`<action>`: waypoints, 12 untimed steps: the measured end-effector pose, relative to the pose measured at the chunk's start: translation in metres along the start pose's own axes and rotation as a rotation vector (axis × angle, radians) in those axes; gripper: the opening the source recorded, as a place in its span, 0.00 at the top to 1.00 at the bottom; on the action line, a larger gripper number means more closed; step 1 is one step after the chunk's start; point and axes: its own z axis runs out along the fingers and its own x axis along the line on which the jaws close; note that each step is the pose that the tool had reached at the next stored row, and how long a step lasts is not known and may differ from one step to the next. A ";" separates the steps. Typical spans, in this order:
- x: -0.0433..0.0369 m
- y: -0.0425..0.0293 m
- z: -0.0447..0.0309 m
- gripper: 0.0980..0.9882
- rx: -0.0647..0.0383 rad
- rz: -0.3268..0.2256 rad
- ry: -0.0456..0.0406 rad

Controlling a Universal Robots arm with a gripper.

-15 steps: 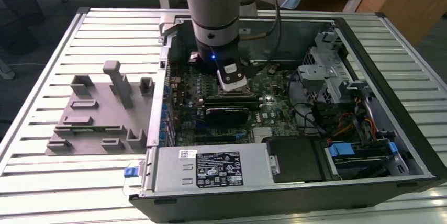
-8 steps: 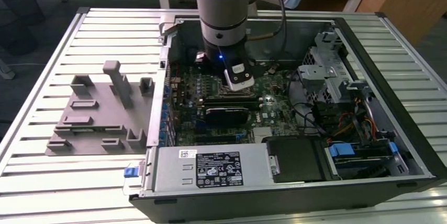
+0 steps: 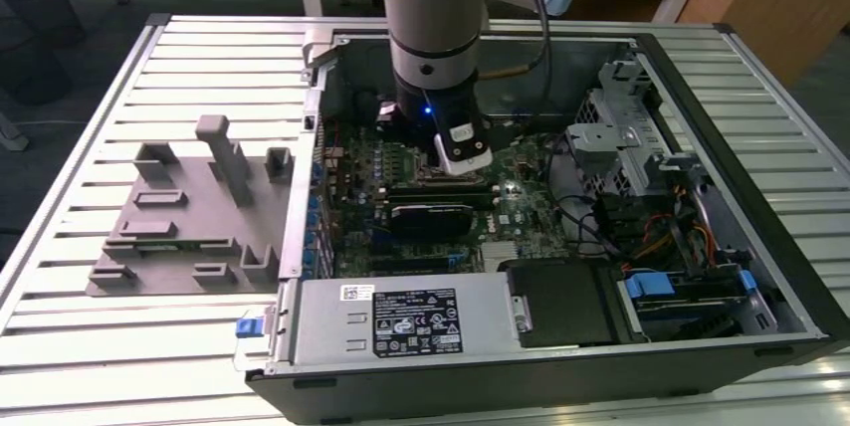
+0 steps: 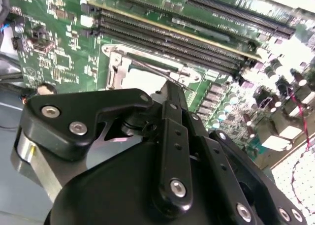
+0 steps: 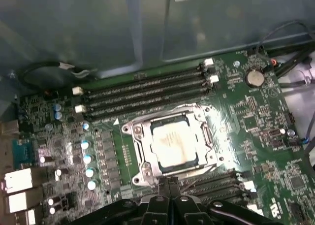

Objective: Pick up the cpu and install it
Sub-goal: 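Install the second cpu locking lever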

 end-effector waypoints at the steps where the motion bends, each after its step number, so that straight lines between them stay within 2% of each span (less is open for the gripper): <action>1: -0.0004 -0.0014 -0.0003 0.99 0.001 0.000 0.0000; 7: -0.0016 -0.0071 -0.0002 0.99 0.001 0.000 -0.0002; 12: 0.0006 -0.0119 0.0060 0.99 -0.008 0.000 0.0023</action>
